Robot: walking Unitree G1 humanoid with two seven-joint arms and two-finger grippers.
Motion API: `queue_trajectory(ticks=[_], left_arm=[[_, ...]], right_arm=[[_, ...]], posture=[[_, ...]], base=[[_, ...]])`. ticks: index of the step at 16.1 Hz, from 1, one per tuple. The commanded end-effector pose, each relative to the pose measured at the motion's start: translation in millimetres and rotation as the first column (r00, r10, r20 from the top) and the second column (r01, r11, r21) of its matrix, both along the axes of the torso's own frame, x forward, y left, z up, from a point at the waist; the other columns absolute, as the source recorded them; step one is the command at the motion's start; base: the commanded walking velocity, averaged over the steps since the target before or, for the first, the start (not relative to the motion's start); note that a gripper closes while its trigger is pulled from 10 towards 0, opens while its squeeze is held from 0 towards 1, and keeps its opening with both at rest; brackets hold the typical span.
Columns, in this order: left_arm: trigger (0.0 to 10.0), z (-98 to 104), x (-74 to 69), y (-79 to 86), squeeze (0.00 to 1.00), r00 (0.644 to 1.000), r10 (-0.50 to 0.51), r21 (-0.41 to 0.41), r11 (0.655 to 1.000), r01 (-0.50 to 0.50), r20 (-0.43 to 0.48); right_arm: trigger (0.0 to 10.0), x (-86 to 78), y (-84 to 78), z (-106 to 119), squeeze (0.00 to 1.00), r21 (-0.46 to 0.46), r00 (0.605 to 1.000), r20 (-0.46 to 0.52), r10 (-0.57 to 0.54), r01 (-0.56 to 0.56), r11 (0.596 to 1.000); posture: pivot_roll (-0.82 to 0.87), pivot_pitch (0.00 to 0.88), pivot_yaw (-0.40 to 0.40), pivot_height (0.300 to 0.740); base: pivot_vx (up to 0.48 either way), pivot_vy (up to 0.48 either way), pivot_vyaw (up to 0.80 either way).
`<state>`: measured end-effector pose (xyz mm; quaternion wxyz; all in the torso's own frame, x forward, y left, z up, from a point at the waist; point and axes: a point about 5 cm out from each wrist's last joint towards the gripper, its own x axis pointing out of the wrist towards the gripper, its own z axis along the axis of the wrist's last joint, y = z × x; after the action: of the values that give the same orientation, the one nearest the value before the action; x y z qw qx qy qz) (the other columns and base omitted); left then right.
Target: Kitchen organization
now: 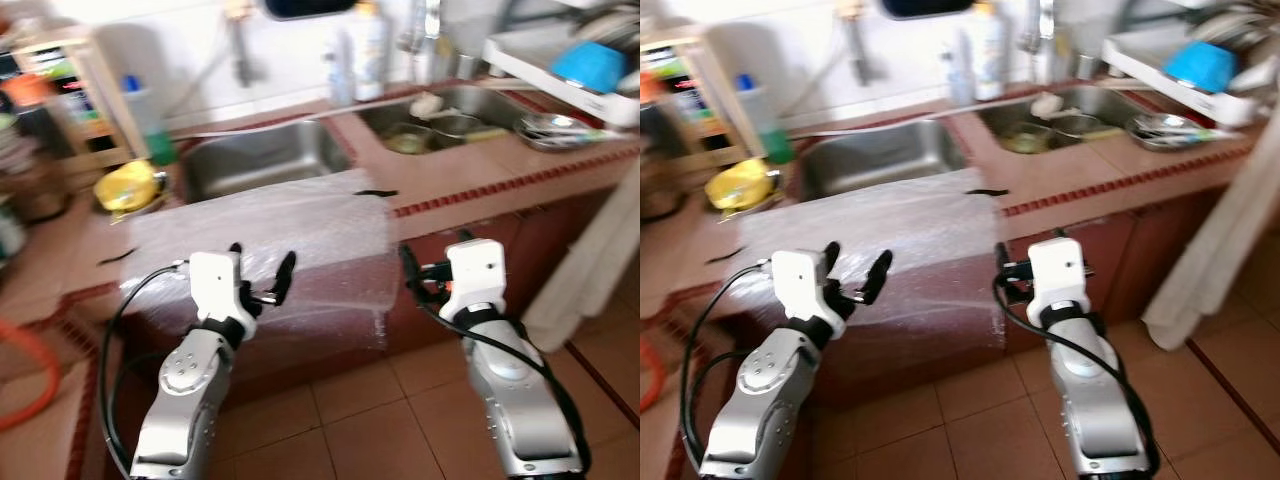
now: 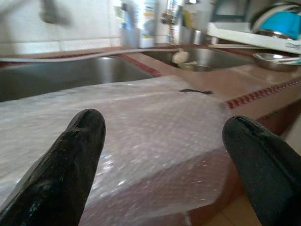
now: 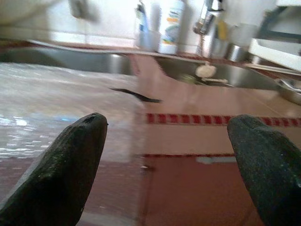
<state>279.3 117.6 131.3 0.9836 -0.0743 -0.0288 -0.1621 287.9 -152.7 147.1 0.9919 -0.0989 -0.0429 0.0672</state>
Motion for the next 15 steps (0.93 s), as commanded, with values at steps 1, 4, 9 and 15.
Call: queue_trajectory(ticks=[1, 4, 9, 15], left_arm=[[10.0, 1.6, -0.1, 6.3, 0.00, 1.000, 0.016, 0.008, 1.000, -0.016, 0.007], [10.0, 1.2, -0.3, 6.4, 0.00, 1.000, 0.016, 0.008, 1.000, -0.016, 0.005], [10.0, 0.7, -0.6, 6.6, 0.00, 1.000, 0.016, 0.012, 1.000, -0.016, 0.004], [10.0, -0.3, 0.1, 7.1, 0.00, 0.999, 0.045, 0.026, 0.999, -0.045, 0.001]], right_arm=[[10.0, 1.3, 5.6, 1.3, 0.00, 0.008, 1.000, 0.005, 0.020, -0.020, 1.000], [10.0, 1.5, 6.5, 1.7, 0.00, 0.007, 1.000, 0.009, 0.025, -0.025, 1.000], [10.0, 0.6, 9.2, 1.9, 0.00, 0.002, 0.999, 0.015, 0.043, -0.043, 0.999], [10.0, -0.1, 10.7, 1.6, 0.00, 0.010, 0.998, 0.017, 0.054, -0.054, 0.999]], posture=[[-0.22, 0.050, 0.123, 0.740], [-0.22, 0.051, 0.125, 0.740], [-0.22, 0.052, 0.126, 0.740], [-0.21, 0.054, 0.125, 0.740]], base=[[0.349, 0.000, 0.00], [0.375, 0.000, 0.00], [0.387, 0.000, 0.00], [0.199, 0.000, 0.00]])
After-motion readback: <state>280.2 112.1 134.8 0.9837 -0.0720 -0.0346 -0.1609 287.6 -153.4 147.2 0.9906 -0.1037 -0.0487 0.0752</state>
